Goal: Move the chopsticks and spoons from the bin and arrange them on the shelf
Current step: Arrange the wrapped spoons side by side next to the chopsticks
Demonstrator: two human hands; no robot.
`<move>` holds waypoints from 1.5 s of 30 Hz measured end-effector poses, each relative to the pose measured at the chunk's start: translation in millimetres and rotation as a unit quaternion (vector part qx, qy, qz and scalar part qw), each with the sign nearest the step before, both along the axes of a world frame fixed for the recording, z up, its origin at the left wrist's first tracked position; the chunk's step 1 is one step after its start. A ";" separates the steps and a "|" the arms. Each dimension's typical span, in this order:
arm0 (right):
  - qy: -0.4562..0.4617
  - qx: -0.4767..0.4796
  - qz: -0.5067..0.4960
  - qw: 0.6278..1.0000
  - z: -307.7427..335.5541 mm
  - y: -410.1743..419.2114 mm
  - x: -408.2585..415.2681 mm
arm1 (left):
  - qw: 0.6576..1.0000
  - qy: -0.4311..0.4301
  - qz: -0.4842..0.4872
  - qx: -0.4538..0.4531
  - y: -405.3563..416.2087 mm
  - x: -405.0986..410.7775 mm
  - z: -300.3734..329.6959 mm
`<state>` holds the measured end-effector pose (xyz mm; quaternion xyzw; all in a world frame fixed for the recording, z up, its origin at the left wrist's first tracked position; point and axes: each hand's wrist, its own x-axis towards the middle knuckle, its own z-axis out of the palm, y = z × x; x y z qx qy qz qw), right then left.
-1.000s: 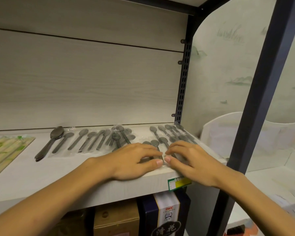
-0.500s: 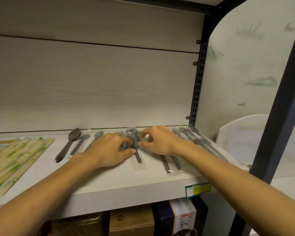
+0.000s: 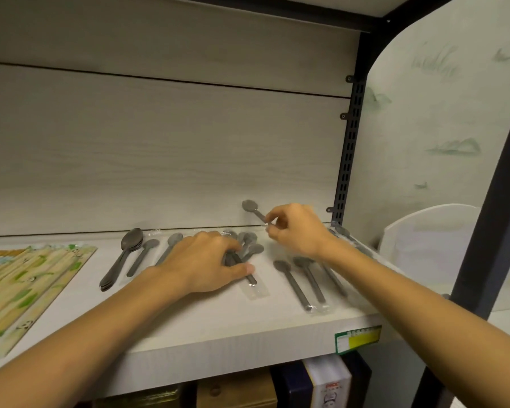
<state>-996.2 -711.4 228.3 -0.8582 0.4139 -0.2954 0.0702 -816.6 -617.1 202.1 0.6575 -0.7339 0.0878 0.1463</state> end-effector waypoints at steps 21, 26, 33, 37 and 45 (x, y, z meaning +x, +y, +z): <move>0.133 0.010 0.030 0.991 -14.8 14.2 -0.2 | 0.989 0.144 -0.012 -0.003 -7.4 -4.7 -0.4; 0.139 0.020 0.040 0.989 -14.3 15.0 10.4 | 0.995 0.095 -0.001 0.029 -0.5 -13.8 3.1; 0.118 0.027 0.033 0.992 -11.5 12.2 -2.7 | 0.970 0.243 0.026 -0.008 -4.0 -14.2 7.4; 0.112 0.025 0.056 0.992 -14.6 18.5 12.4 | 0.948 0.310 0.060 -0.043 2.5 3.1 22.9; 0.160 0.066 0.093 0.981 -19.7 26.8 31.8 | 0.950 0.297 0.089 -0.047 12.2 30.7 19.6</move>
